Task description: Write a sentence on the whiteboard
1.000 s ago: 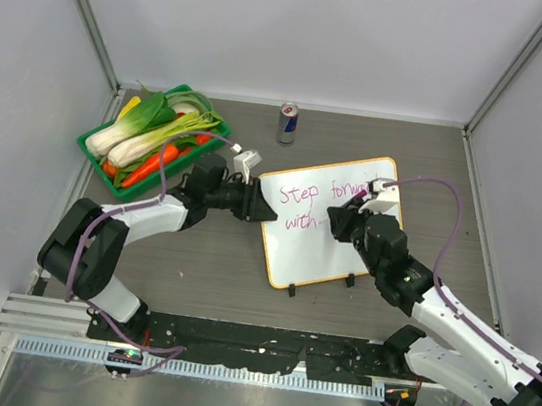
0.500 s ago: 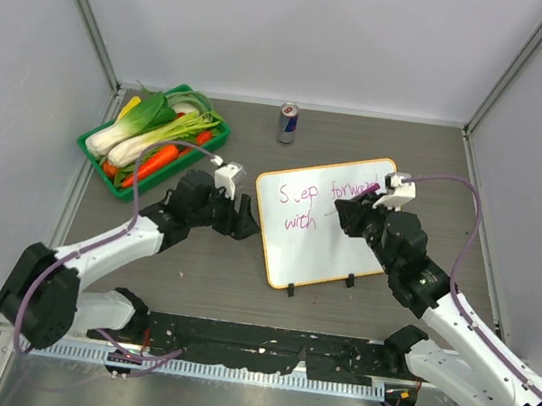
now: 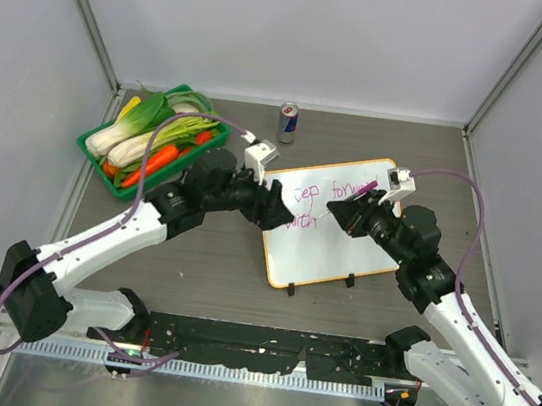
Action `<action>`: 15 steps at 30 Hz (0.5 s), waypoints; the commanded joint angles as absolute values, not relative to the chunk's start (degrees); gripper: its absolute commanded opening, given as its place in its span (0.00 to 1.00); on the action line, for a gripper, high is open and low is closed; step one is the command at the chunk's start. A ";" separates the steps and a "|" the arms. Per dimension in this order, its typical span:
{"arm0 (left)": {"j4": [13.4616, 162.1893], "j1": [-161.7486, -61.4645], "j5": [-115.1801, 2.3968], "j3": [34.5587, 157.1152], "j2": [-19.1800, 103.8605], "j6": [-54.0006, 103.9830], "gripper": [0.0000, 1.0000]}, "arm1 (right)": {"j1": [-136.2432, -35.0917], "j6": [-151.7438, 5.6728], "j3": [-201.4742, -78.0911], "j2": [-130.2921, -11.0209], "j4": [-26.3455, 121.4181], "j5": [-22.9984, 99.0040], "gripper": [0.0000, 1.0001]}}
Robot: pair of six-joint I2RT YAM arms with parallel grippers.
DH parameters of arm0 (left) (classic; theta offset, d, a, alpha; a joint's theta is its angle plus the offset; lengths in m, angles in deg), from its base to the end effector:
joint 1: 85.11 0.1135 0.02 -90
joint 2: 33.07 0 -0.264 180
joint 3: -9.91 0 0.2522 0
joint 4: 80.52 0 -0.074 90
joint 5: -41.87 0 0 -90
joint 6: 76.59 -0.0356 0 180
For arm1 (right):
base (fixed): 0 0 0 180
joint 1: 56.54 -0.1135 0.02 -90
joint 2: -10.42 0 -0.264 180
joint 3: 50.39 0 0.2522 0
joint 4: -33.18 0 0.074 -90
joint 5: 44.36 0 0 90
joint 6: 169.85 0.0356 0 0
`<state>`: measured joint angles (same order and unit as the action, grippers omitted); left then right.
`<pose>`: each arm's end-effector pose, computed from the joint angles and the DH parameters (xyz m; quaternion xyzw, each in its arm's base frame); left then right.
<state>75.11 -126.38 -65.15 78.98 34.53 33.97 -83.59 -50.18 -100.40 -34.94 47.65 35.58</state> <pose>0.1968 -0.1866 0.3220 0.2286 0.7961 -0.3866 0.4056 0.1693 0.0935 0.3032 -0.0390 0.7632 0.3637 0.5327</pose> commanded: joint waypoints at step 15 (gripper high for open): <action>90.02 -130.90 -80.83 89.94 51.40 32.57 0.65 | -79.22 -38.89 -98.43 -33.08 35.60 20.69 0.01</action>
<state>84.01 -130.65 -78.74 87.44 51.64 33.68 -79.65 -40.30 -98.19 -33.80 39.56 22.86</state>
